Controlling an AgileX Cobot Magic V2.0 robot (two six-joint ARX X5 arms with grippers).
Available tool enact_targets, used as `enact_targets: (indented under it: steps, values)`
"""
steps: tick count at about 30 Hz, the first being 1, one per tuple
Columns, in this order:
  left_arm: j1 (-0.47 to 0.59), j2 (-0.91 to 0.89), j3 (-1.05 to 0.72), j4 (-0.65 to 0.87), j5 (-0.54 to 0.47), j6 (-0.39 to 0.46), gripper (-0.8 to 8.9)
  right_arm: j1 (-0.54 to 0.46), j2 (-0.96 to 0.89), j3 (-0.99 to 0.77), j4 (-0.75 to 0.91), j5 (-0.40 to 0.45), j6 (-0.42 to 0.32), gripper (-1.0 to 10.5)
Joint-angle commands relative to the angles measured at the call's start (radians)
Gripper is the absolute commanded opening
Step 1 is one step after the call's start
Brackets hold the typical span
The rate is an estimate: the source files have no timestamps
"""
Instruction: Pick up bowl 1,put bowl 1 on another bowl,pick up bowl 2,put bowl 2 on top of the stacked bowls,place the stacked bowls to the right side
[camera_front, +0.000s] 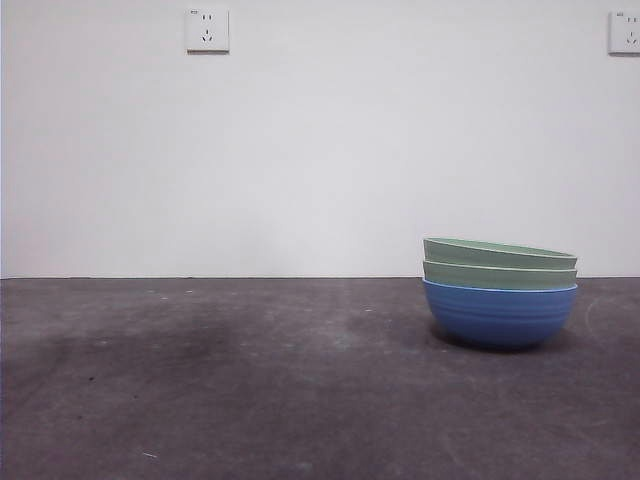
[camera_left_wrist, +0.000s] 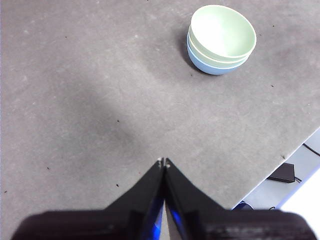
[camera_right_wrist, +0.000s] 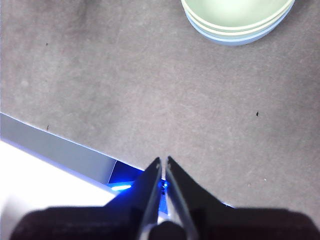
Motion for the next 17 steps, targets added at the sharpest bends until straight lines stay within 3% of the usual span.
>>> enact_targets:
  steps: [1,17]
  values:
    - [-0.002,-0.001,-0.002,0.009,-0.002,0.009,-0.03,0.001,-0.001,-0.002,0.002,0.001,-0.008,0.3]
    - [-0.002,-0.001,-0.002,0.01,-0.001,0.009,-0.03,0.0,-0.001,-0.002,0.002,0.006,-0.008,0.3]
